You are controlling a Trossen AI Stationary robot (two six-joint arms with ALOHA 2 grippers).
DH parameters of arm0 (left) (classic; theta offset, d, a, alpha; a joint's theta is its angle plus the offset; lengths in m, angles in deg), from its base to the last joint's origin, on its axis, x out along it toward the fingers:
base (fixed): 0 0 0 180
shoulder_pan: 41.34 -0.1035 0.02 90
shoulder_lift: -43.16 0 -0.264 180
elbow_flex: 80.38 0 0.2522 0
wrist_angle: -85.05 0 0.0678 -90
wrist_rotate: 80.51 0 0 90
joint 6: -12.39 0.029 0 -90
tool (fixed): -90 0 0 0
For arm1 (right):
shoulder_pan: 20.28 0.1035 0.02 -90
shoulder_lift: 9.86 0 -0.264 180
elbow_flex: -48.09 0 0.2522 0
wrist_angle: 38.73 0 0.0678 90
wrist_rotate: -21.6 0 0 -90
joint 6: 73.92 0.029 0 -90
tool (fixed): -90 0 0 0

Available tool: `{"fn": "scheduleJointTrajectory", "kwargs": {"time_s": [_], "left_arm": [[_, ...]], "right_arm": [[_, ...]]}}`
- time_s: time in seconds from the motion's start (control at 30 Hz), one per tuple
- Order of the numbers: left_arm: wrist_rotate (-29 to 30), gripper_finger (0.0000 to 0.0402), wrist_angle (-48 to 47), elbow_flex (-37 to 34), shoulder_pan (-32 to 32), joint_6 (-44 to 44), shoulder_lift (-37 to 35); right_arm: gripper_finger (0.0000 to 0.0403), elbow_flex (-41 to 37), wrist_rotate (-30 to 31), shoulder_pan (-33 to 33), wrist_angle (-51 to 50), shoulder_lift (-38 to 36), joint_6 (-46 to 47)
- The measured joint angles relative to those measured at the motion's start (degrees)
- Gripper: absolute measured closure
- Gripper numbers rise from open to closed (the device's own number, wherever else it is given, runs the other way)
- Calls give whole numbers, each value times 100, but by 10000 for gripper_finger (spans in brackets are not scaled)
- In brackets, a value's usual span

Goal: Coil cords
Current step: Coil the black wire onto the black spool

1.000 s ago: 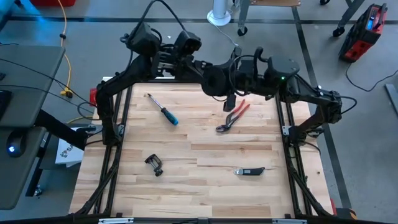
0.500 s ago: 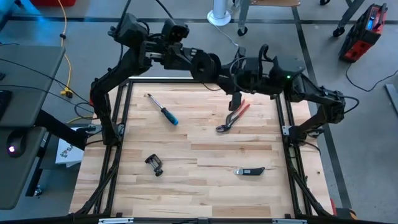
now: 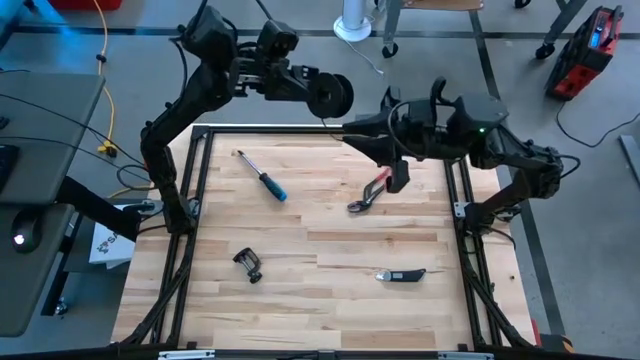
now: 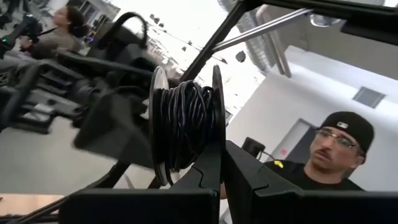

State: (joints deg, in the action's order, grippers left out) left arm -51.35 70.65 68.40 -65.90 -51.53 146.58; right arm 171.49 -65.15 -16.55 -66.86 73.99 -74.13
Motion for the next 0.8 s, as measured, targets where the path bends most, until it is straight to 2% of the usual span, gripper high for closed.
{"fn": "scheduleJointTrajectory", "kwargs": {"time_s": [0.4, 0.57, 0.8], "left_arm": [[-77, 401, -299, 0, -25, 262, 0], [-382, 401, -336, 0, -133, 277, -12], [-469, 401, -1220, -4, -426, 1117, -137]], "right_arm": [[308, 29, -649, 45, -313, -83, 492], [308, 30, -967, 45, -525, -115, 686], [308, 32, -1145, 45, -765, -142, 793]]}}
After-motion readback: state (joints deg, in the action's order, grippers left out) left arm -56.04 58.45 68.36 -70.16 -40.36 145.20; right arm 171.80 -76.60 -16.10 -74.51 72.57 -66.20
